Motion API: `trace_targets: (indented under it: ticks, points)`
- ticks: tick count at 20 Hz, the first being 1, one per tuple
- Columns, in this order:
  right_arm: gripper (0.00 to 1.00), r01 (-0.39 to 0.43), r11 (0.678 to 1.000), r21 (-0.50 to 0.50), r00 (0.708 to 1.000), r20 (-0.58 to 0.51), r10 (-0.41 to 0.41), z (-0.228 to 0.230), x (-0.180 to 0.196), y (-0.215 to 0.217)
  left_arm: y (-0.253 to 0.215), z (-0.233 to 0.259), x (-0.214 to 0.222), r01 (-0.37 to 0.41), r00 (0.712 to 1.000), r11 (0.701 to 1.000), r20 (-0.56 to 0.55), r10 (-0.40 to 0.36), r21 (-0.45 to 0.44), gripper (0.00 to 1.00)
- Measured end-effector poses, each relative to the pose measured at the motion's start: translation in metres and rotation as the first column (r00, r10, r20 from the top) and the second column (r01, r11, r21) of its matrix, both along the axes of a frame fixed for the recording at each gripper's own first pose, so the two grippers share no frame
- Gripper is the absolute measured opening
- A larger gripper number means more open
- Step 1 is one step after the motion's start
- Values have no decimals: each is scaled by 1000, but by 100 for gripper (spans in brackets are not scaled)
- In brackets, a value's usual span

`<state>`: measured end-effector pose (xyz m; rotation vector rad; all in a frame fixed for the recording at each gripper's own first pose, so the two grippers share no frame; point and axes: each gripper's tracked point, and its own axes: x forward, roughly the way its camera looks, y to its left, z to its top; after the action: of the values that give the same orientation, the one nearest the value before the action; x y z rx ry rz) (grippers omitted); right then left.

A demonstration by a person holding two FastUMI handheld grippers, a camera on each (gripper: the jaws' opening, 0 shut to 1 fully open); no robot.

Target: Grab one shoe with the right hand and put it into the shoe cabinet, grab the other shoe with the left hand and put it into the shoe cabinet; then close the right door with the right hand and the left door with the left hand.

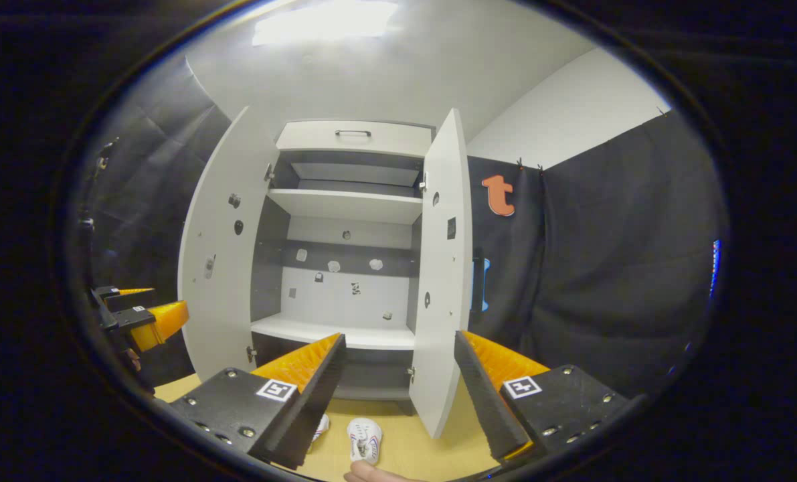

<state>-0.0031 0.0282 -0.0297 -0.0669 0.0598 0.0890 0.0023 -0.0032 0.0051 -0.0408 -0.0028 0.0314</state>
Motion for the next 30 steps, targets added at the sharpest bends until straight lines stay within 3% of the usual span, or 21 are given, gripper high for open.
trace_targets:
  ticks: [7, 14, 17, 24, 27, 30]
  points:
    - [96, 5, 1000, -15, 1000, 6, -5, -3, 8, 3, 3, 3, 0, -26, 999, 1000, 20, 26, 1, 99]
    - [96, -11, 999, -53, 999, -48, 9, -60, 12, 5, -14, -2, -4, 39, 999, 998, 4, -39, -43, 98]
    - [96, -27, 996, -83, 995, -94, 19, -100, 20, 10, -18, -10, -11, 57, 998, 997, -36, -58, -48, 99]
    - [96, -99, 987, -125, 970, -234, 68, -217, 45, 39, -7, -19, -12, 18, 999, 999, -51, -20, -40, 99]
    - [96, -112, 984, -142, 951, -302, 65, -273, 58, 49, -1, -23, -12, -12, 998, 1000, -65, 10, -23, 99]
    - [96, -95, 987, -127, 914, -404, 36, -336, 69, 54, 5, -29, -16, -28, 995, 1000, -93, 26, -12, 99]
